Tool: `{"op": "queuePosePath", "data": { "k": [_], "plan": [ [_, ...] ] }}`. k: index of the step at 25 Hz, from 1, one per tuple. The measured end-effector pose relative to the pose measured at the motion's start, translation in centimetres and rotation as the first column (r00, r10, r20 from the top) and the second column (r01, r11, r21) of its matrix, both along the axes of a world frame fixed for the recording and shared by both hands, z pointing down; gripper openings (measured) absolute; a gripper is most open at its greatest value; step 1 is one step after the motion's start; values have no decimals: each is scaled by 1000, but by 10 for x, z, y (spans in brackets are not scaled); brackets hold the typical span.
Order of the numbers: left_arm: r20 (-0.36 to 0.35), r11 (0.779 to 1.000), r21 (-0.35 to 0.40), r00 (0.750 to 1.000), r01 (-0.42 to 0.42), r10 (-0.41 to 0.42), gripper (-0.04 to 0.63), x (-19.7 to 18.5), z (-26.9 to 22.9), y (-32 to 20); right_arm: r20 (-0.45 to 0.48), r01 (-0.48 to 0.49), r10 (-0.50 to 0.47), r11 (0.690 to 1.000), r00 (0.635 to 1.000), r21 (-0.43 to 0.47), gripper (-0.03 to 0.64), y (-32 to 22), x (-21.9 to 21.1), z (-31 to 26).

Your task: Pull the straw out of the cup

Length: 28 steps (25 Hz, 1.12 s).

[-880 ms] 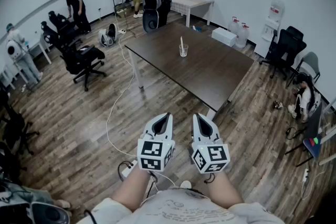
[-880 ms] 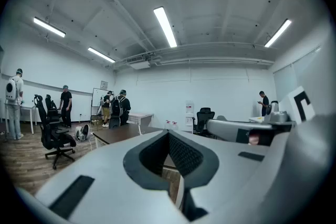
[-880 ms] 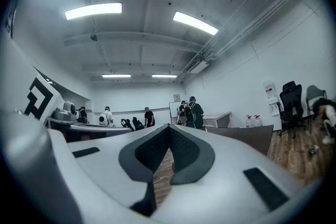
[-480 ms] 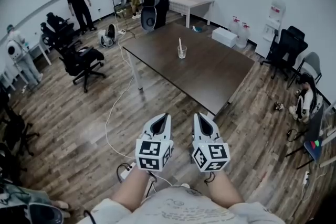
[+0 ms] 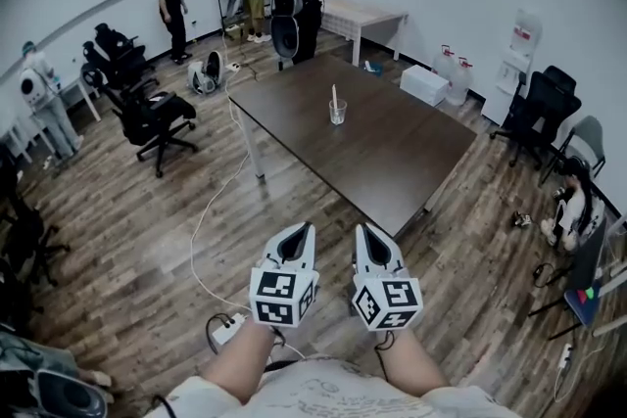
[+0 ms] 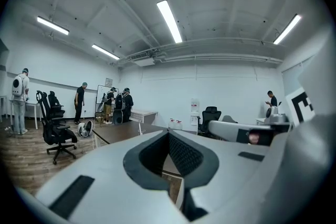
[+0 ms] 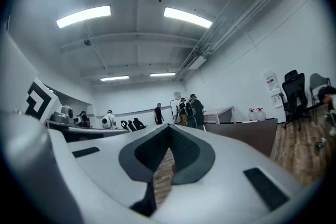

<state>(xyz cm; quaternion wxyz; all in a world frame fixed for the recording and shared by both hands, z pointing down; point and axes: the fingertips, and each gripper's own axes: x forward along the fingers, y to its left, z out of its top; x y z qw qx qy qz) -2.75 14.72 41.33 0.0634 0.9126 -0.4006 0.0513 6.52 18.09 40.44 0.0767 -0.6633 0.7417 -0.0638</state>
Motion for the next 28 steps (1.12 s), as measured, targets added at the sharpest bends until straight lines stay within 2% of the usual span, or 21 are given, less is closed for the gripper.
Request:
{"op": "queuePosePath", "data": {
  "k": [8, 17, 22, 28],
  "plan": [
    [10, 1000, -13, 1000, 10, -10, 0, 35, 9, -15, -3, 16, -16, 1000, 1000, -4, 14, -15, 37, 3],
    [14, 1000, -13, 1000, 8, -8, 0, 54, 21, -56, -23, 9, -9, 1000, 1000, -25, 15, -55, 52, 19],
    [9, 1000, -18, 1000, -5, 5, 0, 62, 29, -102, -46, 0, -1, 1000, 999, -31, 14, -100, 57, 24],
    [-13, 1000, -23, 1000, -20, 19, 0, 68, 31, -181, -67, -17, 15, 999, 998, -37, 14, -177, 64, 24]
  ]
}}
